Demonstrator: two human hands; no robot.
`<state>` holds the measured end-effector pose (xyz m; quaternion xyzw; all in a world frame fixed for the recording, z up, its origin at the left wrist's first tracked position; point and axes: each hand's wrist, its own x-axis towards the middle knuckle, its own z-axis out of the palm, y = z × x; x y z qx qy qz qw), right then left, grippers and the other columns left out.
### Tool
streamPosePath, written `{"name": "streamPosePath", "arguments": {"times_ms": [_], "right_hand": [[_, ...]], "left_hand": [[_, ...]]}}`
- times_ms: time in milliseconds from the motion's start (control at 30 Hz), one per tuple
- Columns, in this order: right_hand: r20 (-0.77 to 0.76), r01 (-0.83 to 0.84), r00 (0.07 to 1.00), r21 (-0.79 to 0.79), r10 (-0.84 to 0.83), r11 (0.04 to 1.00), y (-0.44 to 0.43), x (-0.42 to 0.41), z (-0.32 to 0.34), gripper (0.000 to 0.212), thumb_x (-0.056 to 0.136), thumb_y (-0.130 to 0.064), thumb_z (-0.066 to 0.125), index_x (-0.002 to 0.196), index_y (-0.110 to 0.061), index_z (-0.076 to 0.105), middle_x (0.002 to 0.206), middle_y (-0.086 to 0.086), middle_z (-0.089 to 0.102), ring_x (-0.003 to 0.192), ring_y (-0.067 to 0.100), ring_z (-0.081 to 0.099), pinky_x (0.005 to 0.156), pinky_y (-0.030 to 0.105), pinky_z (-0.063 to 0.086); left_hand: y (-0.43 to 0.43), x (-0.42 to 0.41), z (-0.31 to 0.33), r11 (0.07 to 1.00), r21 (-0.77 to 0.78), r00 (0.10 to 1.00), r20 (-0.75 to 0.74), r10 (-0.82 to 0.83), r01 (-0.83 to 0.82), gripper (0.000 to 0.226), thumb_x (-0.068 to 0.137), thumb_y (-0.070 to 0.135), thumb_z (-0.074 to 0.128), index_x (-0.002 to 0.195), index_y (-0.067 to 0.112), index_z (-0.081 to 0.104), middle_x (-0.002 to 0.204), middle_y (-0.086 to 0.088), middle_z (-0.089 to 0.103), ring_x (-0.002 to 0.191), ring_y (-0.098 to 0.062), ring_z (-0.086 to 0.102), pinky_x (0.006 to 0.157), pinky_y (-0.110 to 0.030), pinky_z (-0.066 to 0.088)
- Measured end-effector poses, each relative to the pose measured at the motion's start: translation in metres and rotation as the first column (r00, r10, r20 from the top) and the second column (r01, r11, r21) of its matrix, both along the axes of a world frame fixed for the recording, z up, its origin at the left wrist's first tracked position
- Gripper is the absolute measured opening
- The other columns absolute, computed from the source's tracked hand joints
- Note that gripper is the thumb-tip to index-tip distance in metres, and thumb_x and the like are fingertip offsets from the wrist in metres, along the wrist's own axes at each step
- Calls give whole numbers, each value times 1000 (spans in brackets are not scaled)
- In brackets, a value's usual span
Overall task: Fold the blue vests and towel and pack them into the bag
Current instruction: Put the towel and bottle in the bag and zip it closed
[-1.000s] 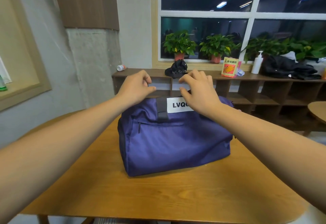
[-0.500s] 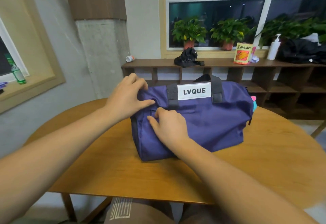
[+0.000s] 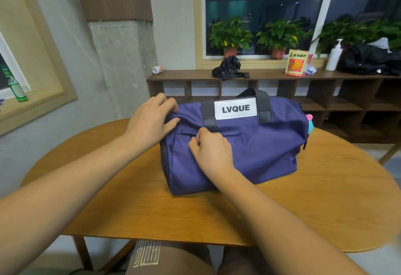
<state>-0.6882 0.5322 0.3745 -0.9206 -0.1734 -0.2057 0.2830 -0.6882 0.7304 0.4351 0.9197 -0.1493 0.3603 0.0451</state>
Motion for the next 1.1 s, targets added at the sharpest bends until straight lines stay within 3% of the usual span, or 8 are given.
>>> {"name": "streamPosePath", "arguments": {"times_ms": [267,367,500,567,700,867,1100], "right_hand": [[-28,42,999,-22,-43,999,-31,2,2,25,104,-37,53,93,-14,57,83,9,68,81,39,60,71,44,51],[-26,73,997,-33,-74,997,-46,3,3,25,104,-38,54,95,-15,58,86,9,70,86,39,61,74,43,50],[-22,74,997,-49,-75,996,-54,0,5,24,104,-38,53,97,-16,58,88,10,70,84,39,57,71,43,45],[-17,68,997,-57,-69,996,-54,-2,7,25,105,-38,52,97,-15,58,87,10,69,81,39,55,70,43,45],[-3,73,997,-80,-74,994,-54,-2,8,26,105,-38,51,97,-14,57,86,10,68,80,39,55,71,43,46],[19,94,996,-72,-92,993,-62,0,11,26,103,-37,52,95,-13,58,87,11,69,87,41,60,76,45,51],[42,163,986,-65,-160,984,-89,7,19,24,102,-36,55,94,-13,58,82,9,67,81,38,57,72,45,51]], "left_hand": [[8,2,-7,1000,-7,1000,0,2,-2,22,95,27,74,105,24,55,94,7,49,86,-19,51,71,-33,42],[6,2,-11,974,-222,999,-39,38,-46,35,92,29,77,111,24,48,97,6,50,84,-17,53,70,-35,44],[-4,3,-28,754,-605,952,-292,88,-256,52,90,45,80,108,15,42,84,0,55,74,-23,58,64,-43,44],[-5,2,-38,743,-601,928,-366,71,-294,47,94,51,74,98,10,52,77,-2,61,71,-21,59,59,-39,40],[6,-2,-40,848,-480,952,-294,88,-226,45,101,43,67,77,8,54,67,-5,60,66,-21,56,56,-37,34],[17,4,-34,833,-506,958,-272,93,-225,46,101,43,67,74,10,51,65,-6,58,65,-24,55,59,-38,35],[16,19,-27,802,-553,965,-244,100,-223,42,102,40,66,77,9,52,68,-5,57,66,-22,53,58,-37,34]]}}
